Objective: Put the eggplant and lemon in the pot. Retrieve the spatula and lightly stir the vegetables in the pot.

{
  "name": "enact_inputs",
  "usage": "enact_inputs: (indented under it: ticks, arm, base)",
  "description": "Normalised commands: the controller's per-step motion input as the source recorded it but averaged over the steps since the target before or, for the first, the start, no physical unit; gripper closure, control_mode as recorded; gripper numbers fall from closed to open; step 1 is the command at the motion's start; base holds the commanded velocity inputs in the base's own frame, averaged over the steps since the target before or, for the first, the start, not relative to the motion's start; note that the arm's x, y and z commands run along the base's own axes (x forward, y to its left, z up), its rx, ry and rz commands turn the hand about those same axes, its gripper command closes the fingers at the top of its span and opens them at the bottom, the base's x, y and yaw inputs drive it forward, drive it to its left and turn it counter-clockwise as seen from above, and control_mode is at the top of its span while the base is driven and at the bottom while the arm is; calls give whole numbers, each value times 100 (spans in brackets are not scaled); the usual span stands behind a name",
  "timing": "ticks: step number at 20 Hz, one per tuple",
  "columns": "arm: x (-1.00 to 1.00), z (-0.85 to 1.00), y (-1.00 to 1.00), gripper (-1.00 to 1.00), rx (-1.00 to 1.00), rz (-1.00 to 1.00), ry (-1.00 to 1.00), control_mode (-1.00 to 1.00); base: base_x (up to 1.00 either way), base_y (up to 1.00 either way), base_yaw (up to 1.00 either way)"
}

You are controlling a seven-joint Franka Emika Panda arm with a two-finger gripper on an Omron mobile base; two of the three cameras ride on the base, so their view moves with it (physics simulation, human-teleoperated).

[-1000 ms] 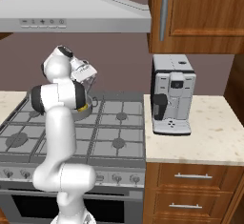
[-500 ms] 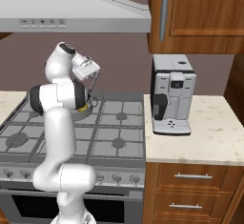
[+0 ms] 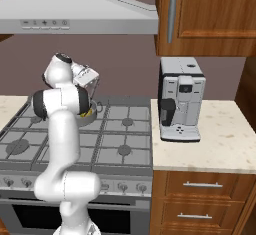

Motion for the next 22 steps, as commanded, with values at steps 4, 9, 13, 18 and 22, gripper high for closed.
enact_inputs:
  ticks: [4, 9, 13, 18, 22]
  arm:
    - [14, -56, 22, 100, -10, 0, 5, -100]
    - [20, -36, 20, 100, -7, 0, 3, -100]
    - [9, -48, 0, 100, -4, -1, 22, -100]
    - [-1, -25, -10, 100, 0, 0, 22, -100]
    - [0, -15, -11, 100, 0, 0, 10, -100]
  base:
    - [0, 0, 0]
    - [0, 0, 0]
    - [0, 0, 0]
    - [0, 0, 0]
    - [0, 0, 0]
